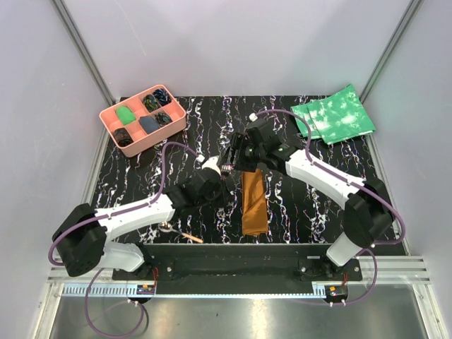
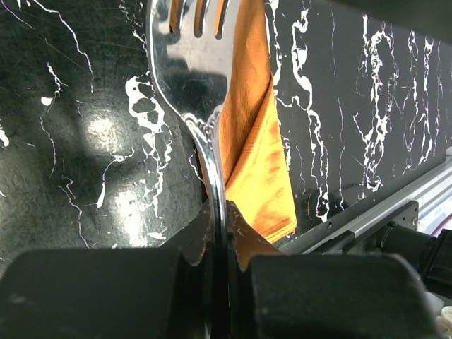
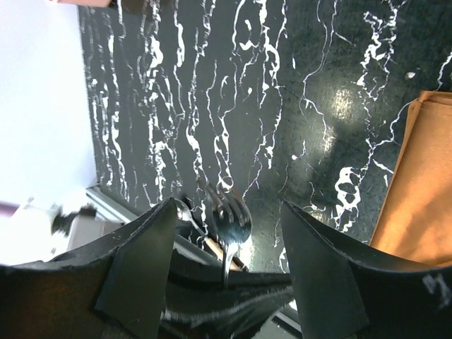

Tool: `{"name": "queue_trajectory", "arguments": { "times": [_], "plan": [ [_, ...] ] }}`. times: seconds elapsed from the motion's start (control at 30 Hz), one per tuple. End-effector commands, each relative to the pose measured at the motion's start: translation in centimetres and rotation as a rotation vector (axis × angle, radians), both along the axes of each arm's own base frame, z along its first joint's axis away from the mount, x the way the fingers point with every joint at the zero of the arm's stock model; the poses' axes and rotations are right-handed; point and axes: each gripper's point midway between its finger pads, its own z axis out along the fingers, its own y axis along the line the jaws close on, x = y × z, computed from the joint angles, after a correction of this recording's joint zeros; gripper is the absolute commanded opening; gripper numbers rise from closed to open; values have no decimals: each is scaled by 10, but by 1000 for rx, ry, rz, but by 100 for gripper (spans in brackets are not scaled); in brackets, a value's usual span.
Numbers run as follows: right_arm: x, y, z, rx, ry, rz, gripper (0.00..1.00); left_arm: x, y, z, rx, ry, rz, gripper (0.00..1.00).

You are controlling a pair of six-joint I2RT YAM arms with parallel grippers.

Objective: Fold the napkin into a case and place the utensils inside
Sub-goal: Pass from the left arm to the right, then insert the fork into the folded napkin.

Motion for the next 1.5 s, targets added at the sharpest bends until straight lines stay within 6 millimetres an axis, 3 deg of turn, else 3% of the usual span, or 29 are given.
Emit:
{"name": "queue_trajectory", "arguments": {
  "times": [0.0, 0.1, 0.17, 0.27, 0.43, 0.47, 0.53, 0.6, 0.67, 0.7, 0.73, 0.8, 0.83, 0.87, 0.93, 0.97, 1.03, 1.07, 1.2, 1.47],
  "plan": [
    [9, 12, 9, -2, -29, -19, 70, 13, -14, 28, -56, -70, 19, 0],
    [9, 18, 7, -8, -29, -13, 68, 13, -15, 28, -58, -70, 19, 0],
    [9, 22, 4, -5, -18, -6, 61, 13, -15, 29, -59, -73, 15, 0],
    [8, 21, 2, -10, -15, -13, 41, 13, -15, 26, -53, -66, 15, 0],
    [12, 20, -2, -29, -29, -14, 21, 12, -19, 28, -66, -64, 0, 1],
    [13, 19, -3, -43, -46, -8, 14, 11, -18, 30, -74, -71, -2, 7],
    [17, 13, -3, -84, -95, 11, 9, 12, -12, 32, -76, -84, 12, 35],
    [24, 2, -3, -125, -137, 14, 4, 14, 8, 35, -78, -93, 51, 54],
    [33, -16, 0, -189, -211, 39, 2, 9, 25, 36, -97, -94, 59, 57],
    [42, -31, -2, -216, -222, 26, 2, 9, 30, 37, -112, -98, 56, 57],
    [46, -42, 0, -252, -257, 47, 2, 11, 36, 37, -123, -99, 61, 50],
    [54, -60, -5, -287, -264, 41, 2, 2, 31, 37, -168, -101, -4, 37],
    [63, -75, -6, -310, -277, 25, 2, -3, 18, 43, -229, -98, -53, 26],
    [65, -80, -8, -327, -283, 26, 2, -7, 14, 27, -224, -56, -72, 21],
    [73, -93, -15, -394, -313, 27, 0, -11, -6, 28, -291, -54, -133, 12],
    [74, -95, -19, -410, -315, 32, 0, -18, -16, 14, -293, 2, -178, 10],
    [78, -96, -25, -411, -333, 43, 0, -26, -37, 14, -332, 9, -239, 7],
    [81, -101, -26, -404, -334, 32, 0, -30, -46, 2, -326, 48, -269, 6],
    [91, -111, -35, -446, -362, 36, 0, -52, -73, -11, -343, 97, -365, 5],
    [96, -108, -48, -453, -372, 68, 0, -63, -80, -34, -323, 157, -381, 4]
  ]
}}
